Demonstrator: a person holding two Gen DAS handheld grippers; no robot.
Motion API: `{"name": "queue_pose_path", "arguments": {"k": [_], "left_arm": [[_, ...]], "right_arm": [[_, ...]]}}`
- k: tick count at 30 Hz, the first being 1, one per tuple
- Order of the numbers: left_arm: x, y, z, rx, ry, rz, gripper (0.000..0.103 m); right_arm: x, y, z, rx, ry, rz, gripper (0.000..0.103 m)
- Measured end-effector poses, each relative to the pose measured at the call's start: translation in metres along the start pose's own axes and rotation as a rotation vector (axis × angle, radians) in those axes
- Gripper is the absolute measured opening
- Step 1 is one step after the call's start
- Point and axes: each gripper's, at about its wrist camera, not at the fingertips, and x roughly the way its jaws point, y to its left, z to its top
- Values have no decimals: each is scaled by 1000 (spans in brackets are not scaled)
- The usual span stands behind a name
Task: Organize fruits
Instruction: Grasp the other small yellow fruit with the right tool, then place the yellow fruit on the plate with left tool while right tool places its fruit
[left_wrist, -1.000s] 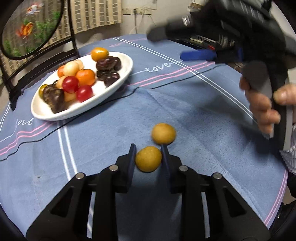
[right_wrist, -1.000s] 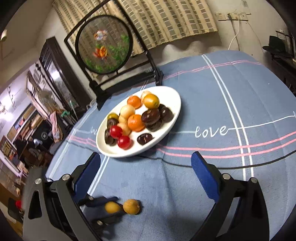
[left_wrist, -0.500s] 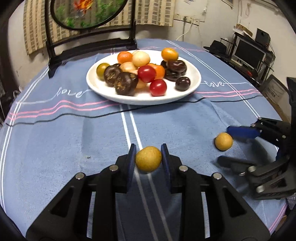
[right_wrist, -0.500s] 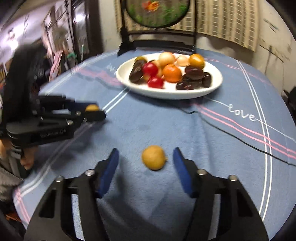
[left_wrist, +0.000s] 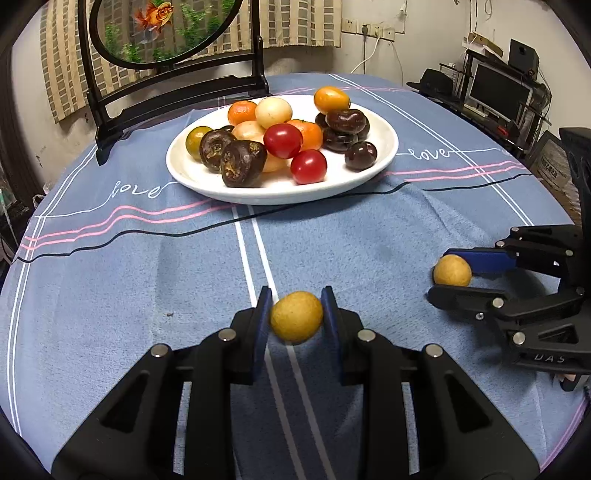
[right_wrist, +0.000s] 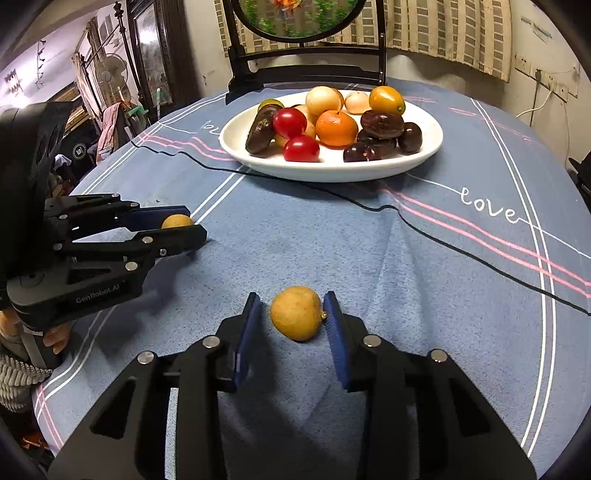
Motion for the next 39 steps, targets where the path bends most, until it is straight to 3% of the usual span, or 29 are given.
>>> {"name": "queue_pose_path", "arguments": {"k": [12,18,25,27,29,31,34,37,39], "left_arm": [[-8,-2,0,9,-46,48,28],[-12,-4,4,13,-72,62,28],[-15,-4,36,20,-116,57,28],[-15,-1,46,8,-122,45,28],[-15,3,51,-7,-129,26,28],[-15,5,52,-14,-135,16,28],[-12,8,53,-28,-124,11,28],[-11,10,56,-34,-120,15,28],[-11,11,58,-34,-121,17,28]], "right_arm": [[-3,-1,1,8,-21,7,32],[-18,-3,3,16,-73,5,32],[-29,-22,26,62,-110,16,32],[-30,-23,27,53,-97,34,32],[-22,-17,21,4,-27,70,32],[-14,-11,11,-29,-5,34,32],[-3,-11,6,-10,16,76,33],[7,4,4,-88,22,20,33],[6,7,3,-102,17,8,26]]}}
